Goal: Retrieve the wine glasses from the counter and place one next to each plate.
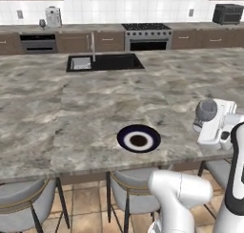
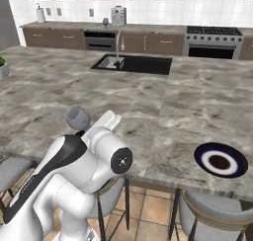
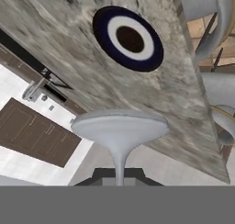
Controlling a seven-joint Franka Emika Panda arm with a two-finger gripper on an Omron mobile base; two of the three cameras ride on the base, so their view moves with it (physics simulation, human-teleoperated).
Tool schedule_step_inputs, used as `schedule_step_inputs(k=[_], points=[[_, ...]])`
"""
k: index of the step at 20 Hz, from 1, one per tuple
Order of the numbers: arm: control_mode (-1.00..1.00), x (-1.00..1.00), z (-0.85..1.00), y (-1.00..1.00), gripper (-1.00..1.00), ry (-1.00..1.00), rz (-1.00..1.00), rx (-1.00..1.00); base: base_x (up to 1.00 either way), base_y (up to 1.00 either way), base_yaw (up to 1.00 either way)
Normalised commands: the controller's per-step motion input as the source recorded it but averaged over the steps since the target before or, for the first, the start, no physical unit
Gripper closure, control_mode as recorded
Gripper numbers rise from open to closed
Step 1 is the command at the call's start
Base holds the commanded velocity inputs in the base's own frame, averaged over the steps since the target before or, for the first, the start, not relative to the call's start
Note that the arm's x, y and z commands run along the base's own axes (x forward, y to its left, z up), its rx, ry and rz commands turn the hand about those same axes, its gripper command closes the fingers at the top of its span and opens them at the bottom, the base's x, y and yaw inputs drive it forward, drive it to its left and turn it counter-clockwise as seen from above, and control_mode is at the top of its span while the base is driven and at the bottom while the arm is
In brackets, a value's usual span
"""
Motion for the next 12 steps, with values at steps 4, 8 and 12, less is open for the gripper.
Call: schedule_step_inputs(k=[4, 8, 12], points=[[1.0, 0.0, 0.0, 0.0, 1.0, 0.0, 0.0, 0.0, 0.29, 0.0, -0.33], [1.0, 0.0, 0.0, 0.0, 1.0, 0.0, 0.0, 0.0, 0.2, 0.0, -0.22], [-1.0, 0.47, -0.06, -0.15, 1.0, 0.06, 0.02, 0.0, 0.39, -0.07, 0.0]])
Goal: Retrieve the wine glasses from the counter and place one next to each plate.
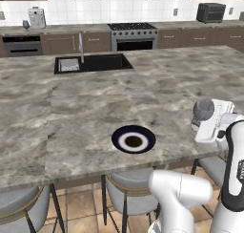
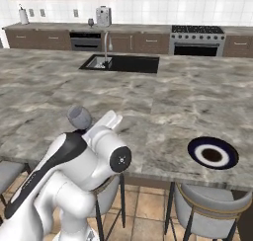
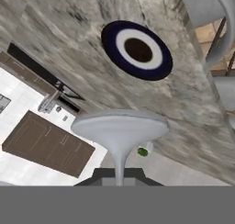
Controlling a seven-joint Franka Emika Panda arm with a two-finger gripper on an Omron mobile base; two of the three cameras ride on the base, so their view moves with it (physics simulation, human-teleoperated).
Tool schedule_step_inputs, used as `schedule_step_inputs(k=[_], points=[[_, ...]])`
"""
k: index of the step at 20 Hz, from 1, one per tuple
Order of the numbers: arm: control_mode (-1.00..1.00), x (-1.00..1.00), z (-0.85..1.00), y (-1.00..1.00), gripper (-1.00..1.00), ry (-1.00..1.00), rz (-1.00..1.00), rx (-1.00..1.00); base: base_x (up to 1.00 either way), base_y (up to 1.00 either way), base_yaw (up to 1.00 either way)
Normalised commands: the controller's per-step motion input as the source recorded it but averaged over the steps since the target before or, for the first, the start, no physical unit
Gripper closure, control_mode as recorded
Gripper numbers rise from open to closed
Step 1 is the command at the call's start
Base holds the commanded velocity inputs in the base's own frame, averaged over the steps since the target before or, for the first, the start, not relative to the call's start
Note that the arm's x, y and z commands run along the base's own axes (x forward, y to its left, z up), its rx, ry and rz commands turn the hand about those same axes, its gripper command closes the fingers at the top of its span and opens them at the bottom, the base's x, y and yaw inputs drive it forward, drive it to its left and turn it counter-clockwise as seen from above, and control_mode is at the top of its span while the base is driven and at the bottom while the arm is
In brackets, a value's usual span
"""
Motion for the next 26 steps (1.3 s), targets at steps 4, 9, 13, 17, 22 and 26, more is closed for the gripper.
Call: schedule_step_inputs(k=[4, 9, 13, 17, 22, 26], points=[[-1.0, 0.94, -0.23, -0.4, 1.0, 0.09, 0.13, 0.01, 0.0, 0.0, 0.0], [-1.0, 1.0, -0.35, -0.35, 1.0, 0.15, 0.16, 0.0, 0.0, 0.0, 0.0], [-1.0, 0.82, -0.32, -0.38, 1.0, 0.04, 0.24, 0.0, 0.0, 0.0, 0.0], [-1.0, 0.68, -0.34, -0.3, 1.0, 0.01, 0.25, 0.0, 0.0, 0.0, 0.0], [-1.0, 0.55, -0.38, -0.17, 1.0, 0.0, 0.23, 0.0, 0.0, 0.0, 0.0], [-1.0, 0.52, -0.38, -0.01, 1.0, 0.04, 0.18, 0.0, 0.0, 0.0, 0.0]])
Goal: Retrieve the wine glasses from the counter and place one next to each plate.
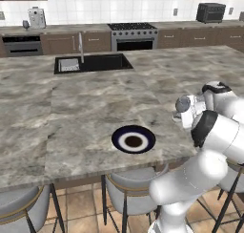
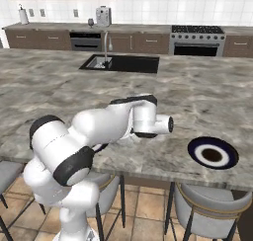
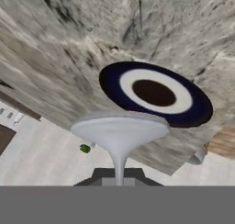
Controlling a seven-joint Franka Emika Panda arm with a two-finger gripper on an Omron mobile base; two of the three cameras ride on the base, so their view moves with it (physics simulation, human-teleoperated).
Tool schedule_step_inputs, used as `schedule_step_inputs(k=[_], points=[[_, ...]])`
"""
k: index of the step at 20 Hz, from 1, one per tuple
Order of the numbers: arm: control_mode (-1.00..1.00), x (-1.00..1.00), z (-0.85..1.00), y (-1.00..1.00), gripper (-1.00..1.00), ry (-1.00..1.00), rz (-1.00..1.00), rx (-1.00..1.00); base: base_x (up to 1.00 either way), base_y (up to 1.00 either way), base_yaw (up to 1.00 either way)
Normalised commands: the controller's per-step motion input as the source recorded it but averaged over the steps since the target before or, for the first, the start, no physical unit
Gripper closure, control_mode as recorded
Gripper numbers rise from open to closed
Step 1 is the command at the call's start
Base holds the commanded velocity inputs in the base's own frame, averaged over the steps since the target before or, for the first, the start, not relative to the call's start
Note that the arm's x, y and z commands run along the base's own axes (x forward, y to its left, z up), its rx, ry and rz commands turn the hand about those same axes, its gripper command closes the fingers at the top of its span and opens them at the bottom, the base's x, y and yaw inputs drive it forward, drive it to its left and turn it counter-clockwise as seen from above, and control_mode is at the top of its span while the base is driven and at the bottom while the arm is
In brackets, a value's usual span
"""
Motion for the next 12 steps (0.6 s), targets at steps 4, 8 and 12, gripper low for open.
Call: schedule_step_inputs(k=[4, 8, 12], points=[[-1.0, 0.56, -0.42, 0.0, 1.0, 0.16, 0.09, -0.01, 0.0, 0.0, 0.0], [-1.0, 0.4, -0.35, 0.23, 1.0, 0.26, 0.0, -0.03, 0.0, 0.0, 0.0], [-1.0, 0.35, -0.36, 0.26, 1.0, 0.39, 0.0, -0.03, 0.0, 0.0, 0.0]])
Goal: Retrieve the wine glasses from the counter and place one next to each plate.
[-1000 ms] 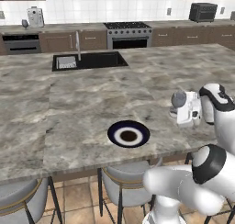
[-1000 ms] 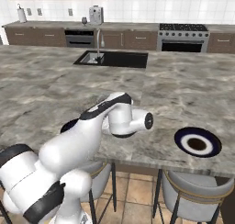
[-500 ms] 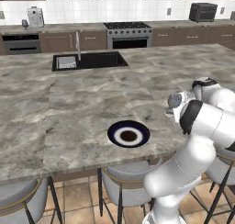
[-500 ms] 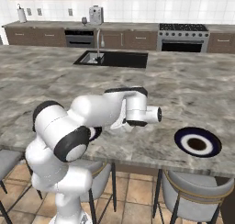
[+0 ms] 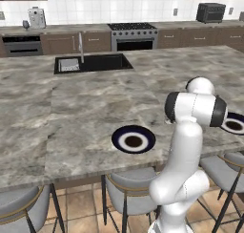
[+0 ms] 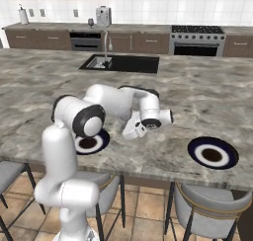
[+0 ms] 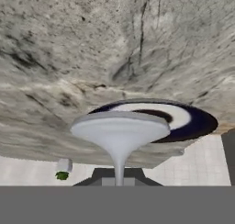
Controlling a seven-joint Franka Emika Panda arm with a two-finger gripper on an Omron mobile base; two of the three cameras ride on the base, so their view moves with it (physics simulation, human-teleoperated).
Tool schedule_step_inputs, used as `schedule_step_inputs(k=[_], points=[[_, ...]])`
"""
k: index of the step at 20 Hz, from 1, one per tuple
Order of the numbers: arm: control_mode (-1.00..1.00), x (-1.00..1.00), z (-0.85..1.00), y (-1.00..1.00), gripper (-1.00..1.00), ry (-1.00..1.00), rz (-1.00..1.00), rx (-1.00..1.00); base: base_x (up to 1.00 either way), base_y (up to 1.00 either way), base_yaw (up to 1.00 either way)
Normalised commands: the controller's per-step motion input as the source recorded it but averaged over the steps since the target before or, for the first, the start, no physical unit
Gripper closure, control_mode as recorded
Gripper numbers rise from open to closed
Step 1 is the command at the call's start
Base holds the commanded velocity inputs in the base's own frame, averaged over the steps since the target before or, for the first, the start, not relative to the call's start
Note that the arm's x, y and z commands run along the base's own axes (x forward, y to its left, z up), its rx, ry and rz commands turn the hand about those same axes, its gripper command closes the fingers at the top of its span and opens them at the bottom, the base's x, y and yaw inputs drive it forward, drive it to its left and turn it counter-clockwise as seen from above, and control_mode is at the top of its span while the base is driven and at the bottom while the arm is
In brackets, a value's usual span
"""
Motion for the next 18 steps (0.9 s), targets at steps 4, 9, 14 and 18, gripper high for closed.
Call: schedule_step_inputs(k=[4, 9, 14, 18], points=[[-1.0, 0.21, -0.45, 0.21, 1.0, 0.15, 0.0, 0.0, 0.0, 0.0, 0.0], [-1.0, 0.04, -0.43, 0.09, 1.0, 0.0, 0.01, 0.0, 0.0, 0.0, 0.0], [-1.0, 0.01, -0.35, 0.01, 1.0, -0.03, 0.03, 0.0, 0.0, 0.0, 0.0], [-1.0, 0.0, -0.24, 0.0, 1.0, -0.03, 0.04, 0.0, 0.0, 0.0, 0.0]])
